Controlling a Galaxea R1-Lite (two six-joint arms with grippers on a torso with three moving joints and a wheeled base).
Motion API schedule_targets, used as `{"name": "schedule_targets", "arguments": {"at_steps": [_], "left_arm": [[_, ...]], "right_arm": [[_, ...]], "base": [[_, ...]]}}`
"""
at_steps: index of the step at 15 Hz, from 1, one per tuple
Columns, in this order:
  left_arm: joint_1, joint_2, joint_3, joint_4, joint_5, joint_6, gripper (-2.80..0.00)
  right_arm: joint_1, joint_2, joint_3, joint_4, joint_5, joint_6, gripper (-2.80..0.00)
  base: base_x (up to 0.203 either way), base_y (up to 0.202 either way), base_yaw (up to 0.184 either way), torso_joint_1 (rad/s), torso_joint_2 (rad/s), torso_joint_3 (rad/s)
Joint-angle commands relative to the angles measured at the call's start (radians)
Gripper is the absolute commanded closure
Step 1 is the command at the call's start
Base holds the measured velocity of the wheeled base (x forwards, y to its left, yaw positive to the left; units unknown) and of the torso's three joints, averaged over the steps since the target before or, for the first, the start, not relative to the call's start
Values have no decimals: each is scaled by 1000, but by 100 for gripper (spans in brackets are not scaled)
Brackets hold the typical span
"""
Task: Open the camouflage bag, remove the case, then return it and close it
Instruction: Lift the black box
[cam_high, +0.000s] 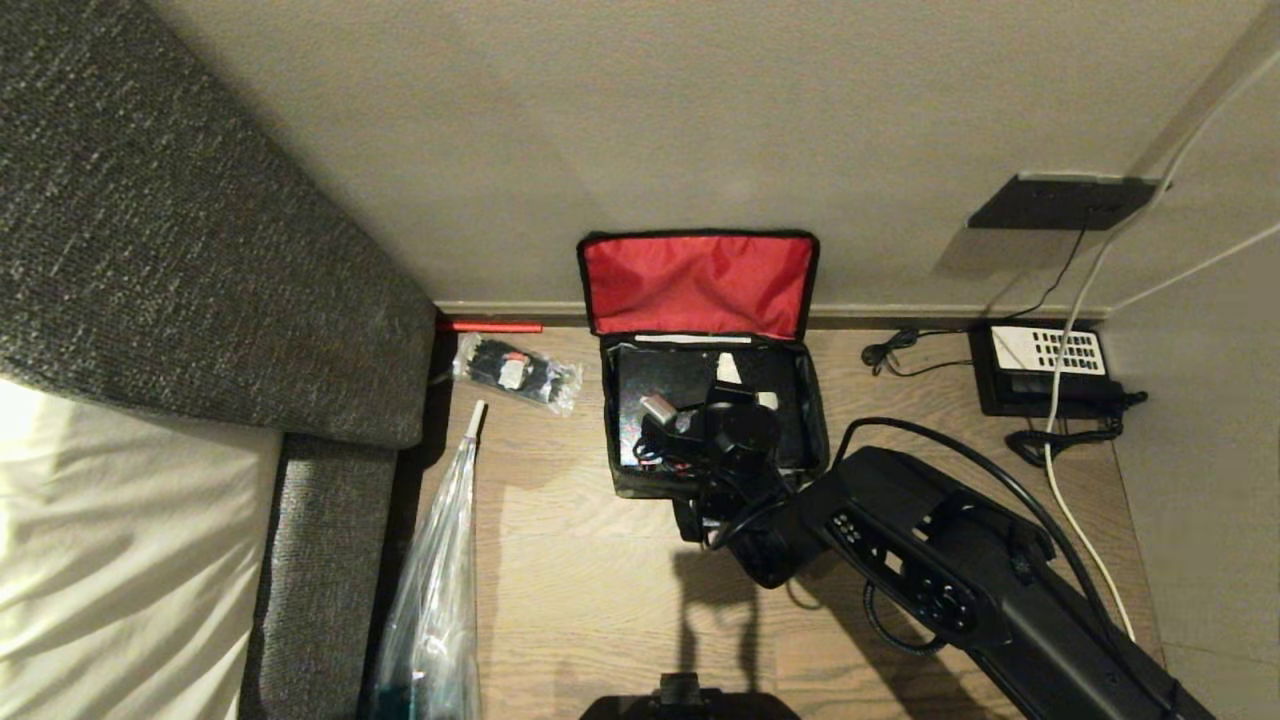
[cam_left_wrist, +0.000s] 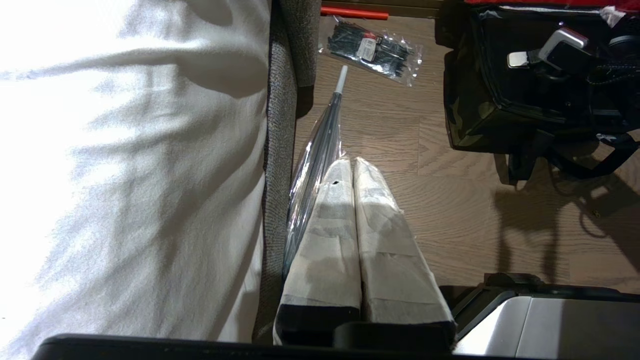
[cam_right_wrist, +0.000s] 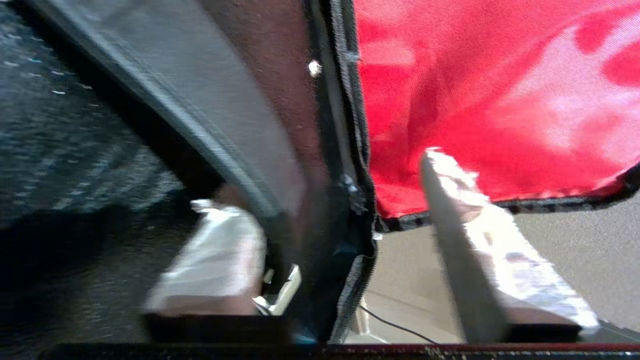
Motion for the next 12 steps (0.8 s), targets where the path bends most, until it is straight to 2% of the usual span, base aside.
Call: {"name": "schedule_targets", "arguments": {"at_steps": [1, 6, 12], "left_arm": [[-1, 0, 0, 0, 0, 0, 0], [-1, 0, 0, 0, 0, 0, 0], [-1, 0, 0, 0, 0, 0, 0]], "right_arm": [[1, -2, 11, -8, -7, -7, 0], [1, -8, 0, -39, -25, 6, 0], [19, -74, 135, -144, -49, 4, 0]], "base": [[0, 0, 0, 0, 0, 0], [0, 0, 0, 0, 0, 0], [0, 0, 0, 0, 0, 0]]}}
